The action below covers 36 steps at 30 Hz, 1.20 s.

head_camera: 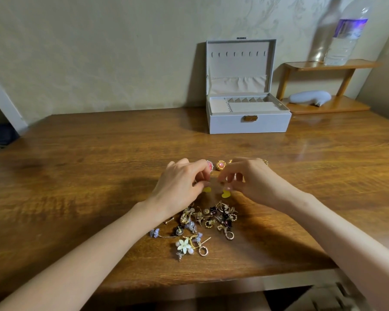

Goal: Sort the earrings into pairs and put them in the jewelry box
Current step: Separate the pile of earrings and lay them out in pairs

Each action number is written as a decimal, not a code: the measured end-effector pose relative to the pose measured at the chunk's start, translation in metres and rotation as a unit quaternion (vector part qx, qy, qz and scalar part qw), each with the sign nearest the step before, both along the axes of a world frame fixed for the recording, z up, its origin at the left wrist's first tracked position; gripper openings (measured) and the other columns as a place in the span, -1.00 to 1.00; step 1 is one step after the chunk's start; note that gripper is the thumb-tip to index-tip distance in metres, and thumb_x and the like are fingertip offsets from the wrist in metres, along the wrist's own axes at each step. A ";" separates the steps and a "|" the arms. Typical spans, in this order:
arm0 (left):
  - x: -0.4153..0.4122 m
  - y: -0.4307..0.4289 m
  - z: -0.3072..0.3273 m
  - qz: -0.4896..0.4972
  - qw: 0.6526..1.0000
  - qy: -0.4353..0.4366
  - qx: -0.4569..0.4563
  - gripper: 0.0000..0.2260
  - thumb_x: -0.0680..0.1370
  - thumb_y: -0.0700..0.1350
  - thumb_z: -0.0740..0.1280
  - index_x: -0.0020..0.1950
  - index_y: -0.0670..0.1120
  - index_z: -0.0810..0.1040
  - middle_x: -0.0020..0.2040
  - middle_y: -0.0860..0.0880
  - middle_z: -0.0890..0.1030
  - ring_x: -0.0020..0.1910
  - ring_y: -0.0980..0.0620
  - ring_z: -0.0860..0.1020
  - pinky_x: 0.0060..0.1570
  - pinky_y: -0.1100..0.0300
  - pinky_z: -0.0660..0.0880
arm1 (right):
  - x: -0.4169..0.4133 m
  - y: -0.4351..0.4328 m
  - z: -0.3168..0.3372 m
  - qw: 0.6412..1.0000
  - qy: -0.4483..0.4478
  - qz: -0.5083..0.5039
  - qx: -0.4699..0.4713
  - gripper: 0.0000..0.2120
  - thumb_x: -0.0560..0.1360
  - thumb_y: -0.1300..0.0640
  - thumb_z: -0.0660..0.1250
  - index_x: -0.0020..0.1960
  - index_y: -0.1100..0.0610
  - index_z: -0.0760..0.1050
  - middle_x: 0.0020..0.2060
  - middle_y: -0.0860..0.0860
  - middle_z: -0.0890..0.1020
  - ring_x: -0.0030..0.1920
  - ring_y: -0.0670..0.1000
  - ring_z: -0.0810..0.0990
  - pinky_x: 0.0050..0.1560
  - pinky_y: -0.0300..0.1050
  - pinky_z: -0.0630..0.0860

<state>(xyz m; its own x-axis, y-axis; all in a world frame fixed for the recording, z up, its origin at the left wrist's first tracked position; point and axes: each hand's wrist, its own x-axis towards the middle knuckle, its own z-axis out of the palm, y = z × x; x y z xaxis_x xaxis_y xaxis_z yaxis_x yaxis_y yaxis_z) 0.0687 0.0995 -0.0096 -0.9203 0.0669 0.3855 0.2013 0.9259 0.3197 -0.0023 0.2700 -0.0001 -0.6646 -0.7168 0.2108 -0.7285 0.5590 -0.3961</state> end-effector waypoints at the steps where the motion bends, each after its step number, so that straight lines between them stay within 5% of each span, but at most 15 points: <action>1: 0.000 0.000 0.001 -0.007 1.000 0.001 0.018 -0.87 0.50 -0.16 0.36 0.02 0.02 0.57 -0.28 0.21 0.44 -0.20 0.17 0.42 -0.07 0.27 0.35 | 0.000 0.001 0.001 1.000 -0.001 0.012 0.010 -0.79 0.41 0.26 0.43 -0.04 -0.02 0.64 -0.18 -0.06 0.56 -0.24 -0.17 0.45 -0.24 -0.29 0.35; 6: -0.002 0.001 0.007 -0.028 0.996 -0.029 0.076 -0.85 0.54 -0.20 0.31 0.04 -0.02 0.62 -0.09 0.15 0.51 -0.16 0.31 0.43 -0.15 0.61 0.29 | -0.001 0.001 -0.002 1.000 -0.023 0.001 0.008 -0.82 0.37 0.32 0.43 -0.17 0.05 0.61 -0.26 -0.07 0.61 -0.25 -0.14 0.52 -0.23 -0.24 0.47; 12: -0.002 -0.001 0.015 -0.025 0.992 -0.078 0.097 -0.89 0.48 -0.23 0.38 -0.07 -0.04 0.60 -0.13 0.05 0.62 -0.16 0.21 0.55 -0.18 0.43 0.46 | -0.003 0.001 0.003 0.986 -0.142 -0.048 -0.070 -0.90 0.33 0.28 0.50 -0.28 0.17 0.58 -0.35 0.00 0.66 -0.37 -0.12 0.63 -0.35 -0.38 0.49; 18: -0.008 -0.001 0.015 0.001 0.995 -0.099 -0.032 -0.94 0.47 -0.06 0.39 -0.10 0.10 0.55 -0.18 0.18 0.49 -0.07 0.14 0.40 0.02 0.16 0.29 | -0.003 -0.006 0.001 0.971 -0.213 -0.057 -0.095 -0.94 0.34 0.30 0.49 -0.25 0.23 0.61 -0.39 0.08 0.67 -0.41 -0.11 0.63 -0.34 -0.29 0.55; 30: -0.019 -0.013 0.013 -0.004 0.984 -0.111 -0.142 -0.89 0.52 0.00 0.32 0.01 0.07 0.58 -0.13 0.13 0.38 -0.04 0.11 0.28 0.01 0.17 0.21 | -0.001 -0.020 -0.006 0.993 -0.088 -0.066 -0.034 -0.93 0.35 0.16 0.48 -0.17 0.09 0.66 -0.36 -0.06 0.57 -0.31 -0.11 0.49 -0.34 -0.28 0.39; 36: -0.029 -0.018 0.019 -0.018 0.974 -0.186 -0.127 -0.88 0.44 0.08 0.39 -0.20 0.13 0.47 -0.14 0.11 0.39 -0.03 0.10 0.29 -0.03 0.14 0.20 | 0.001 -0.021 -0.008 0.993 -0.087 -0.066 -0.046 -0.93 0.37 0.17 0.47 -0.15 0.10 0.63 -0.36 -0.08 0.55 -0.31 -0.10 0.50 -0.32 -0.22 0.42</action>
<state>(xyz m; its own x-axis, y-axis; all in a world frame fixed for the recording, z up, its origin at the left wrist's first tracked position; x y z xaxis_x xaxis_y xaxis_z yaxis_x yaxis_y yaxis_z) 0.0398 0.0813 0.0093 -0.9883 0.1521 -0.0083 0.1495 0.9790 0.1384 -0.0017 0.2491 -0.0078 -0.7837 -0.6040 0.1446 -0.5668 0.6004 -0.5641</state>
